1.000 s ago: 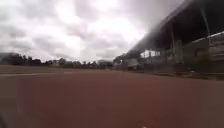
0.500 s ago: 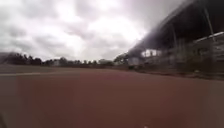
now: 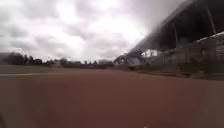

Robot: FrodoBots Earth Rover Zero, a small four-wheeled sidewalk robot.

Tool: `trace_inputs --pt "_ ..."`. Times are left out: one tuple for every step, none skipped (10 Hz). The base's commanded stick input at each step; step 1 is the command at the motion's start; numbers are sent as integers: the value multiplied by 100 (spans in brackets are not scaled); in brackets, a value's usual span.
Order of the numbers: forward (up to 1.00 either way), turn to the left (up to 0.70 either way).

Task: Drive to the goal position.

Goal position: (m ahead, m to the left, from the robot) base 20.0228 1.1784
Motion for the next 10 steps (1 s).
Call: trace_inputs --pt "70 0" --pt "70 0" --pt "70 0" --pt "70 0" --pt "70 0" --pt "70 0" --pt "70 0" --pt "70 0" --pt "70 0" --pt "70 0"
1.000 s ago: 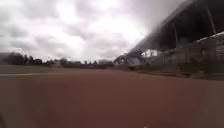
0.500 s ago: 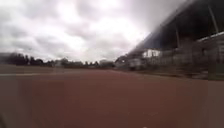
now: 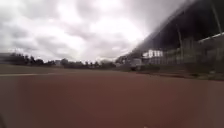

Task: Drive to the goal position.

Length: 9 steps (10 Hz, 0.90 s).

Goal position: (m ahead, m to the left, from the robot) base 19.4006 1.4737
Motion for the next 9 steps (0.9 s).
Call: trace_inputs --pt "70 0" --pt "70 0" --pt "70 0" --pt "70 0" --pt "70 0" --pt "70 0" --pt "70 0" --pt "70 0" --pt "70 0"
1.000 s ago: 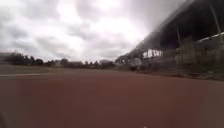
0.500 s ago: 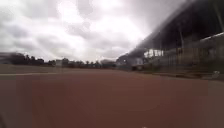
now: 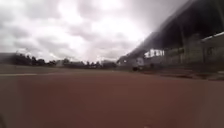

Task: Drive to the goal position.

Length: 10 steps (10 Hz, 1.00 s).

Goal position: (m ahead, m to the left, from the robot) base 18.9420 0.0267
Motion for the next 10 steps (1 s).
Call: trace_inputs --pt "70 0" --pt "70 0" --pt "70 0" --pt "70 0" --pt "70 0" --pt "70 0" --pt "70 0" --pt "70 0" --pt "70 0" --pt "70 0"
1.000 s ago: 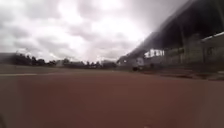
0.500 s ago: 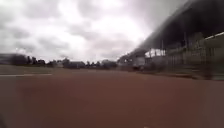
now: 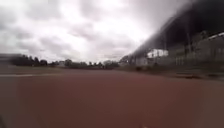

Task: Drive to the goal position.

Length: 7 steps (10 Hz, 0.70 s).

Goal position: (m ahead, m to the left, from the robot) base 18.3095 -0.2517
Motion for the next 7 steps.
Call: trace_inputs --pt "70 0" --pt "70 0" --pt "70 0" --pt "70 0" --pt "70 0" --pt "70 0" --pt "70 0"
